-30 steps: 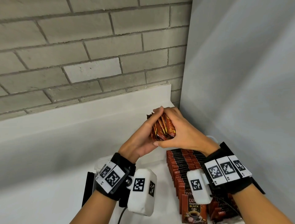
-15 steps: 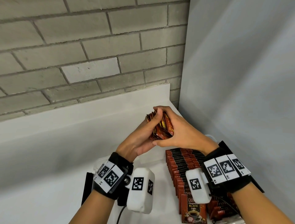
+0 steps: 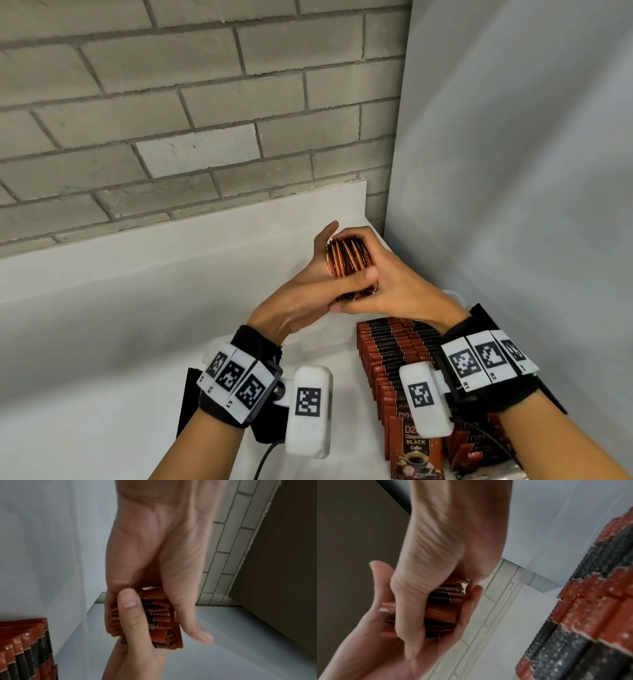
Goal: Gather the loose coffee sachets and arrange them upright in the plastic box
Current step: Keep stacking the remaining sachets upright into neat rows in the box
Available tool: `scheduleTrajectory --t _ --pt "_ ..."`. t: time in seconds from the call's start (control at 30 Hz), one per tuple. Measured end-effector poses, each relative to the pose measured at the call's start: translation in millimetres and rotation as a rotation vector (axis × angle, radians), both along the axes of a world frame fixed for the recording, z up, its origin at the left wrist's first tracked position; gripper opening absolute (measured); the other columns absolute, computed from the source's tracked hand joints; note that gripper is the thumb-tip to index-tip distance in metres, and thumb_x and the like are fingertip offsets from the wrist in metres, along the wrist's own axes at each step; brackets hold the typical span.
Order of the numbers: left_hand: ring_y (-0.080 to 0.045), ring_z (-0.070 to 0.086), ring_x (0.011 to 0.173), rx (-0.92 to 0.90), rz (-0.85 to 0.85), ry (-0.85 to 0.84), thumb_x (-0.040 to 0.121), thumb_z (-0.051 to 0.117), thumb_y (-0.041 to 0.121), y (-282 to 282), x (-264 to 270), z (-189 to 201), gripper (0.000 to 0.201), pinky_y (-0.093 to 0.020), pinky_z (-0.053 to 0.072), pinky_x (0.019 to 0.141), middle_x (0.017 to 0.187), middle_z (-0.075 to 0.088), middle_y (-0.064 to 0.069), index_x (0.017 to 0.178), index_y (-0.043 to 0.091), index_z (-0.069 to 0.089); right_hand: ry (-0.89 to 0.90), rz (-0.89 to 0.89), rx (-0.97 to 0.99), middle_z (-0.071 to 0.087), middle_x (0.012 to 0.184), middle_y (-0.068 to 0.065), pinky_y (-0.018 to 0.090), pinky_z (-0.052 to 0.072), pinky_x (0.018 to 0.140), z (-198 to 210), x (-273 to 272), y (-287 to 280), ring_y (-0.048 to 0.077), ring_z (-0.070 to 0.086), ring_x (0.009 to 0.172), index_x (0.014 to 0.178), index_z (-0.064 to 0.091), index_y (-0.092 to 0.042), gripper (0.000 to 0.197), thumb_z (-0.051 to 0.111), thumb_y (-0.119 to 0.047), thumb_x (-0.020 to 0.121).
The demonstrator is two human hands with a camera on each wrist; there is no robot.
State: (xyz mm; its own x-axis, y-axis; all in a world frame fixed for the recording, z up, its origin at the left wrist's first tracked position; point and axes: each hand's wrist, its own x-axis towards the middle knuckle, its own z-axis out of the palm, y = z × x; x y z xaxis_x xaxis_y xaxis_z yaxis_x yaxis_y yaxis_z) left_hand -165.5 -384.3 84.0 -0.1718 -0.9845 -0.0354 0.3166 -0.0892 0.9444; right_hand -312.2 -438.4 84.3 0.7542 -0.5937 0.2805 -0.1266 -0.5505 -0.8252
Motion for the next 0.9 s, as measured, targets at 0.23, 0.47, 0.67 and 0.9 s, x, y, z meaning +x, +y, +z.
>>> scheduleTrajectory --t 0.23,0.47,0.67,0.9 --pt "-0.021 0.064 0.11 0.078 0.13 -0.057 0.074 0.078 0.035 -3.8 -4.2 1.5 0.075 -0.027 0.054 0.078 0.123 0.06 -0.016 0.136 0.013 0.041 -0.005 -0.053 -0.088 0.048 0.124 -0.011 0.032 0.05 0.095 -3.2 1.9 -2.4 0.004 0.051 0.116 0.132 0.037 -0.027 0.082 0.084 -0.016 0.065" --pt "-0.021 0.067 0.09 0.094 0.176 0.035 0.086 0.056 0.001 -1.5 -1.6 -0.4 0.021 -0.03 0.056 0.075 0.094 0.07 -0.011 0.101 0.008 0.068 -0.079 -0.077 0.041 0.02 0.148 -0.013 0.015 0.032 0.109 -6.5 2.3 -8.4 -0.005 0.022 0.136 0.142 0.009 -0.04 0.119 0.083 -0.059 0.051" --pt "-0.025 0.068 0.09 0.137 0.243 0.203 0.072 0.062 0.01 -2.5 3.4 -0.6 0.055 -0.034 0.059 0.07 0.1 0.07 -0.015 0.125 0.002 0.057 -0.15 -0.246 0.262 0.051 0.121 -0.009 0.025 0.053 0.087 -5.0 -2.2 -18.4 0.008 0.057 0.108 0.126 0.031 -0.032 0.078 0.064 -0.068 0.066" --pt "-0.03 0.065 0.102 0.057 0.198 0.351 0.083 0.061 0.008 -3.0 6.6 -6.8 0.055 -0.036 0.057 0.07 0.129 0.06 -0.017 0.135 0.022 0.052 -0.198 -0.295 0.375 0.069 0.085 0.002 0.023 0.052 0.065 -6.7 -0.8 -21.0 0.008 0.067 0.077 0.096 0.054 -0.015 0.046 0.071 -0.048 0.068"
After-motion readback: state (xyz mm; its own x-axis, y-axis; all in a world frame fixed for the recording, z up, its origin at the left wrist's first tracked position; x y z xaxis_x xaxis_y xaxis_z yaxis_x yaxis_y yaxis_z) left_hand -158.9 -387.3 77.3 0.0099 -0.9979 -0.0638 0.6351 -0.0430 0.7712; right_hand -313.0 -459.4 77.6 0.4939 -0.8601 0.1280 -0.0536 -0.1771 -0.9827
